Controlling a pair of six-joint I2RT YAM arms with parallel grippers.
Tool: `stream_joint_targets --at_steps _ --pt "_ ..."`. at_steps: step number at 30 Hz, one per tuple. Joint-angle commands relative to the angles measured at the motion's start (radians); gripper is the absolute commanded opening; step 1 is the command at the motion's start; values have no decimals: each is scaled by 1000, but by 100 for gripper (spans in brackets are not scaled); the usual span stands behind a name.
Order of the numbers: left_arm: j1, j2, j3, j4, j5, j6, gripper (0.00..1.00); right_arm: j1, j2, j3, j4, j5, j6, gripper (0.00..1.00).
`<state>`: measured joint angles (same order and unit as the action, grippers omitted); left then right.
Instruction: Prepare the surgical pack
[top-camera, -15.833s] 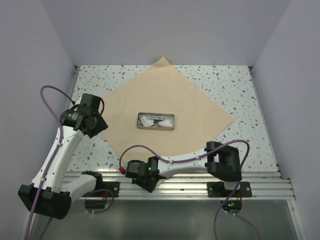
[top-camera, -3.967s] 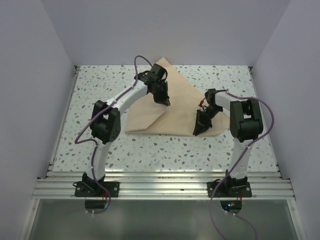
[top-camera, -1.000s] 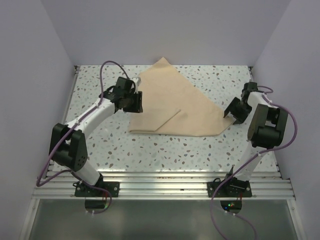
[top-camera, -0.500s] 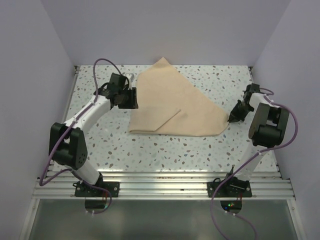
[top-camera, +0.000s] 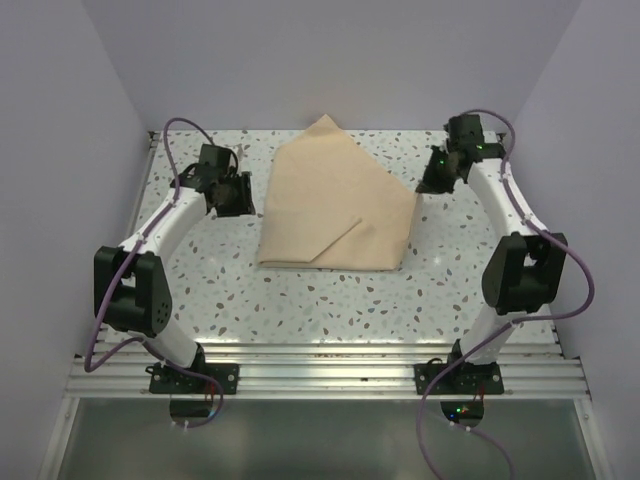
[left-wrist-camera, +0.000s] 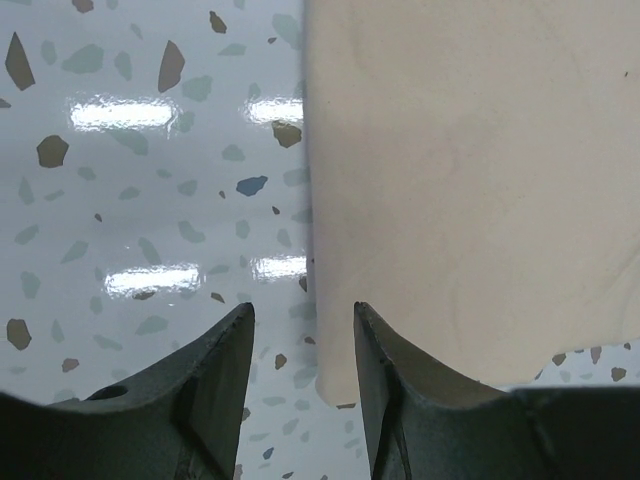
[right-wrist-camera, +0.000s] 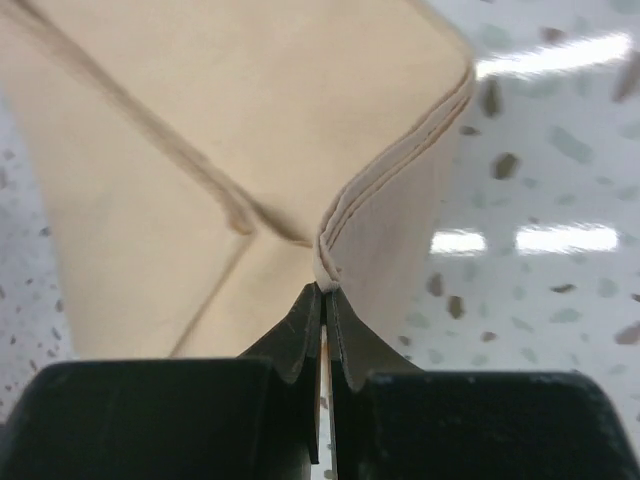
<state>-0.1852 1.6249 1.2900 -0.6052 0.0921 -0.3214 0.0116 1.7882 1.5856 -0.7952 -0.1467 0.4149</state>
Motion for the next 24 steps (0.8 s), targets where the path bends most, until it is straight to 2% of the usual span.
stream_joint_targets --at_steps 1,4,10,16,24 --pt "26 -14 -15 -13 -63 -33 48 158 -53 111 -58 -14 48 0" --pt "41 4 -27 -30 -52 -48 47 327 -10 174 -13 -11 91 0" --pt "47 46 -44 -27 -58 -56 46 531 161 351 56 -30 117 0" --pt "58 73 -96 13 -8 -97 45 625 362 601 40 -60 121 0" --pt "59 82 -198 93 49 -130 42 674 474 732 76 -113 160 0"
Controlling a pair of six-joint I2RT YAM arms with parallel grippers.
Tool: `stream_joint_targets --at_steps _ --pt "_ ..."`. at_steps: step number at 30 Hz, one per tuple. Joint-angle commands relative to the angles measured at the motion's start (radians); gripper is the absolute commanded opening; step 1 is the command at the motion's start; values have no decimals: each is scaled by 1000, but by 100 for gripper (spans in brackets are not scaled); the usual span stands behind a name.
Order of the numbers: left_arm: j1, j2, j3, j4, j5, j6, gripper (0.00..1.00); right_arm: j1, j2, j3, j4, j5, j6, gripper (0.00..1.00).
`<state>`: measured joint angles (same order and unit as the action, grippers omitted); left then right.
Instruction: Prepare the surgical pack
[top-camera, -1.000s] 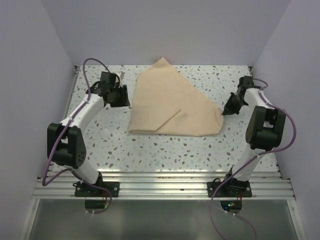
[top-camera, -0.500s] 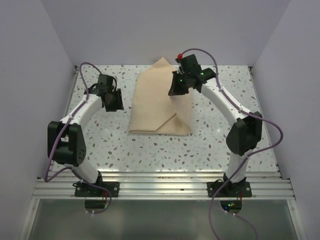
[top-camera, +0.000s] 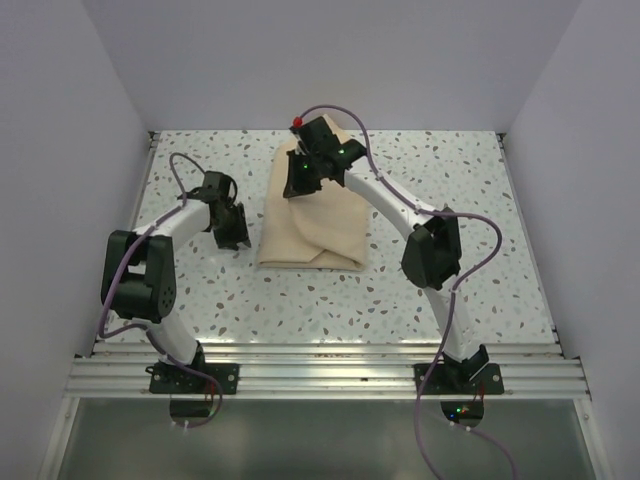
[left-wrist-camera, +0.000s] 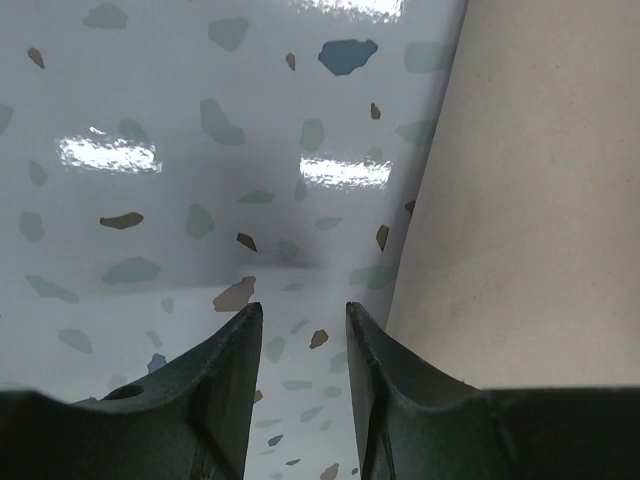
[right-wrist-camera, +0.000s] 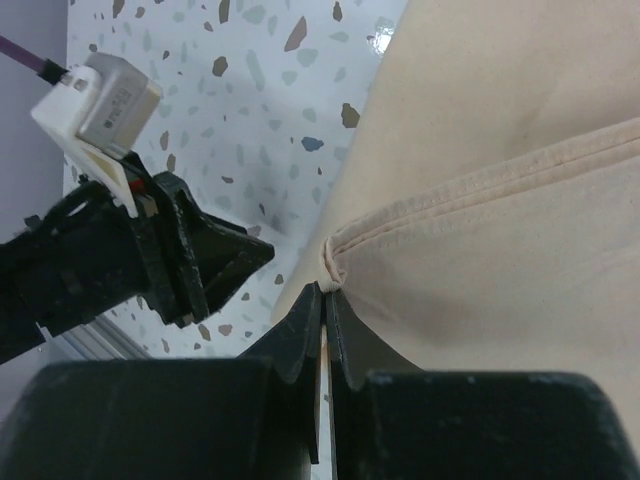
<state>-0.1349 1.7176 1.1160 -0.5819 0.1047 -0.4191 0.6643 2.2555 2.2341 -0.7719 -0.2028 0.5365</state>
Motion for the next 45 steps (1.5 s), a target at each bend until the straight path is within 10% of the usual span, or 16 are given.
stream_joint_targets --at_steps 1,30,40,45 --pt "9 -9 -28 71 39 -33 43 29 12 87 56 -58 39 0" --pt "9 -3 -73 120 87 -40 42 103 203 82 92 -158 65 2" --pt "14 -59 114 43 83 19 53 -35 123 147 0 -138 63 68" --pt "12 2 172 293 401 17 19 -222 -20 -108 135 -196 50 65"
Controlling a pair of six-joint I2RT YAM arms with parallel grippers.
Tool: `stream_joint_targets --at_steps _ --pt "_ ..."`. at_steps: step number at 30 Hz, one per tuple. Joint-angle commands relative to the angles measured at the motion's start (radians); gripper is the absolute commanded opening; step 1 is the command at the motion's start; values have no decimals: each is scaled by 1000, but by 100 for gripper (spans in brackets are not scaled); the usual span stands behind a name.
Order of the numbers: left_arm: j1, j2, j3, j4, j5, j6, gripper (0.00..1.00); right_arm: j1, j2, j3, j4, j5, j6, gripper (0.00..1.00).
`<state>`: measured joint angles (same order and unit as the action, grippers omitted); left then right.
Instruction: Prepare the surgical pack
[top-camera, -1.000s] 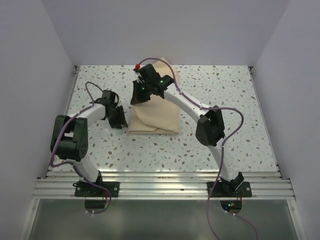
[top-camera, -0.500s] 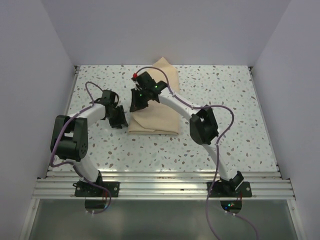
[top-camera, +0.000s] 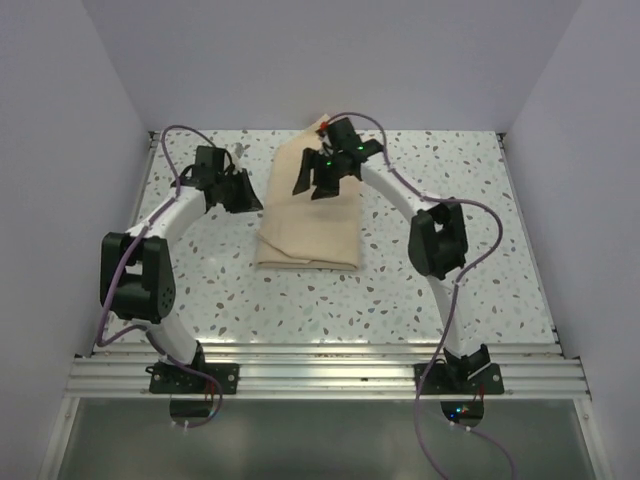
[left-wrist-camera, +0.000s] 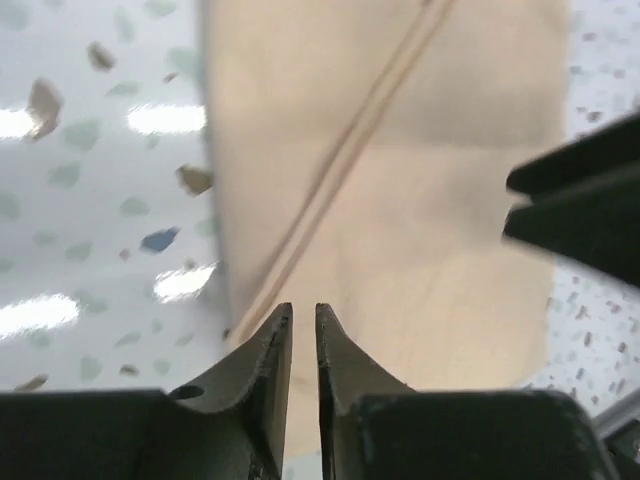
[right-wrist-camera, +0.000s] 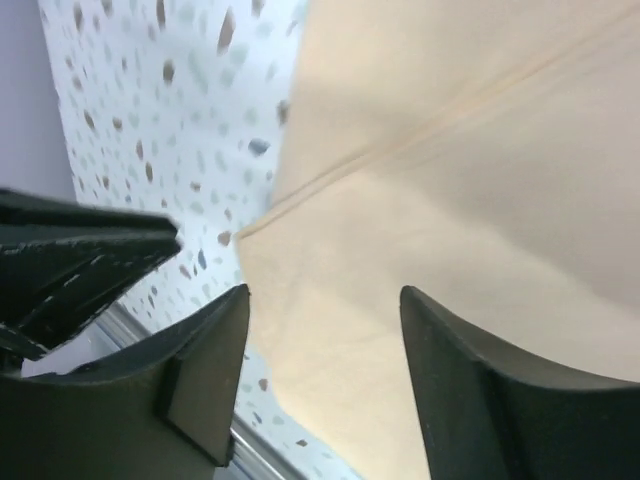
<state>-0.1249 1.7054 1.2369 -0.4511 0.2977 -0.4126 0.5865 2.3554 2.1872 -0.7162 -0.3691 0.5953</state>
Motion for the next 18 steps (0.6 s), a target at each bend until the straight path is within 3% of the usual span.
stream_joint_targets --at_steps 1,2,5,6,7,12,18 --pt "2 58 74 190 259 6 17 -160 -128 -84 108 -80 -9 61" --pt "2 81 97 209 286 0 12 -184 -134 -140 148 -102 -6 59" --pt "-1 158 142 330 345 -15 1 -218 -122 -193 263 -165 -6 39" --pt "-1 187 185 344 363 -14 0 -227 -107 -191 291 -180 -2 20" --pt "-1 253 215 348 397 -8 0 -237 -67 -188 310 -224 9 16" --pt "1 451 393 371 457 5 0 -287 47 -149 435 -312 61 6" --pt "4 692 565 376 433 -12 0 -335 181 -122 530 -395 173 4"
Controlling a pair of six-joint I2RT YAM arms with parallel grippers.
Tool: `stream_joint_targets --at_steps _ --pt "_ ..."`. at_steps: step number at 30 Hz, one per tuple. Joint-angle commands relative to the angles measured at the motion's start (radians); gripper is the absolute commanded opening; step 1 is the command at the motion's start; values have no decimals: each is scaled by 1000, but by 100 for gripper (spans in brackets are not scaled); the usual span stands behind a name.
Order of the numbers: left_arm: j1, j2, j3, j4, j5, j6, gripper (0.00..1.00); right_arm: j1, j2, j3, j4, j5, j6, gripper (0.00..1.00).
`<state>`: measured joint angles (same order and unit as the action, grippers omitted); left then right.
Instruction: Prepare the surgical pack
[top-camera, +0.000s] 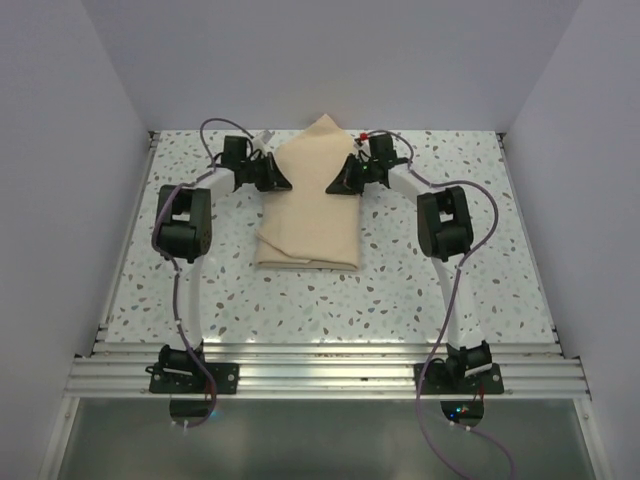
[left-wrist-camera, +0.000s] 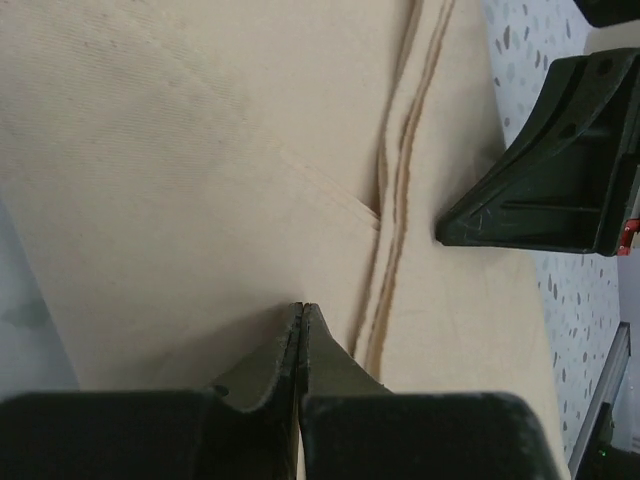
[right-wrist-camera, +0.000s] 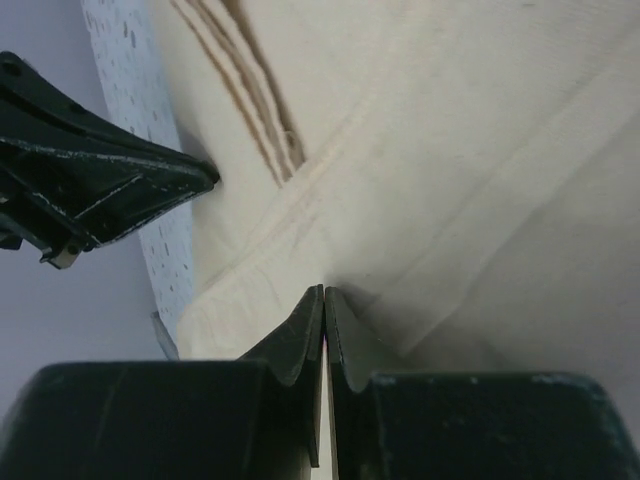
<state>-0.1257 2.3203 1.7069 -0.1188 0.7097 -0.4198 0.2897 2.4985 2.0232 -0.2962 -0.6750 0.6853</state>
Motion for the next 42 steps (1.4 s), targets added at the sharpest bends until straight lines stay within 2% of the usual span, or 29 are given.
stream_joint_targets --at_steps 1,3,5,12,17,21,24,28,31,32,35,36,39,42 --pt "5 105 114 24 22 -8 0 -41 55 46 108 -93 91 4" --pt "6 161 199 -65 -5 -1 0 -46 78 54 88 -92 86 4" --pt "6 186 189 -107 -51 3 0 -47 91 66 52 -90 69 4" --pt "12 110 -13 -183 -148 7 0 -53 83 -1 -72 -87 -29 6" --pt "12 5 -257 -141 -159 -23 0 -53 28 -116 -110 -84 -81 7" --pt "12 -88 -343 -126 -170 -7 0 -53 -35 -221 -139 -95 -139 7" --pt "12 -130 -305 -160 -168 36 0 -53 -87 -254 -126 -138 -178 8" --pt "14 -165 -213 -85 -104 12 0 -57 -96 -198 -28 -195 -146 8" --pt "15 -112 -100 -6 -43 -55 0 -66 -66 -150 142 -222 -12 8" --pt "17 -84 -22 -1 -36 -69 0 -67 -55 -143 197 -227 81 8" --pt "23 74 135 -30 -44 -125 0 -75 9 -92 412 -233 242 8" --pt "29 103 163 -24 -32 -146 0 -76 31 -75 436 -229 272 8" --pt "52 193 221 -30 -44 -233 0 -87 101 -3 444 -180 336 8" --pt "81 258 231 -42 -36 -289 0 -107 157 37 327 -89 330 8"
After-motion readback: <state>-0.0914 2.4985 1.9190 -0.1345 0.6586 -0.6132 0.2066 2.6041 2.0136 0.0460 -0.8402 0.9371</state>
